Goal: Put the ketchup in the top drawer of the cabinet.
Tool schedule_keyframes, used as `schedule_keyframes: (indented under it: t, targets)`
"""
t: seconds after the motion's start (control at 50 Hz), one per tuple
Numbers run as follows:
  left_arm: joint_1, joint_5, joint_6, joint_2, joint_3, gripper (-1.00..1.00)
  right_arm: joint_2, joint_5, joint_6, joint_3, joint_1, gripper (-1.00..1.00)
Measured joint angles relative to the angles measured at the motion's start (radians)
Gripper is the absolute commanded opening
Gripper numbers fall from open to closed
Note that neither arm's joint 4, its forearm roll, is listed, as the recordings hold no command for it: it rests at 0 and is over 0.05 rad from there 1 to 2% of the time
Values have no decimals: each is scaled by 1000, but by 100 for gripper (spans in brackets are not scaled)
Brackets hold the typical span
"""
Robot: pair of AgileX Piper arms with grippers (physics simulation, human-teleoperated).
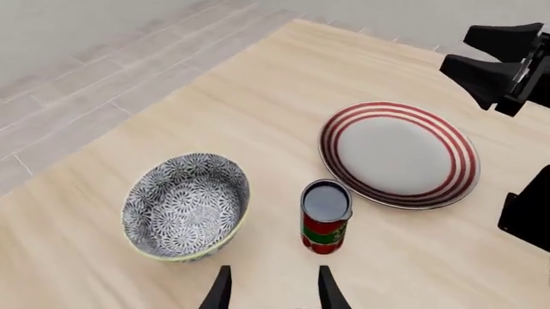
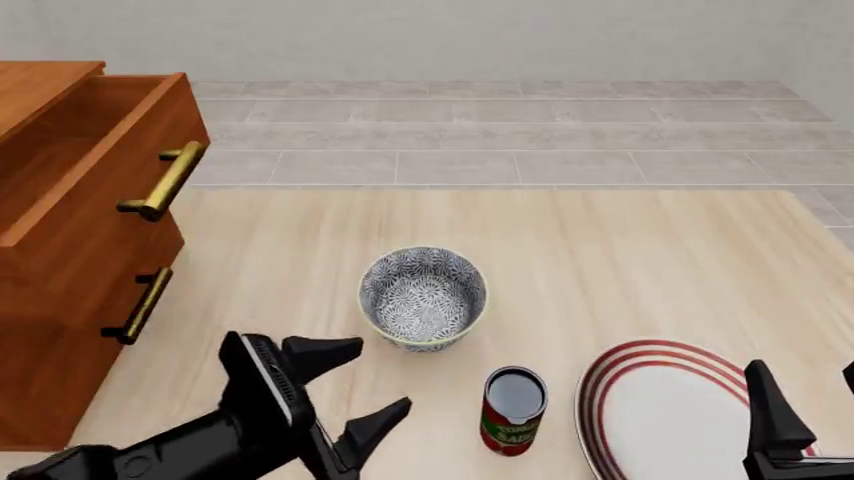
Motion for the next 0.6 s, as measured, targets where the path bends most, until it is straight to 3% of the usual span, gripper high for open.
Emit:
schedule_keyframes:
  t: [0.26,0.6]
  targets:
    - [-59,-79,17,162,-34,100,0,4,-19,1,-9,100]
    - [-92,-107,33,314,-117,100,-1,14,-28,3,-6,100]
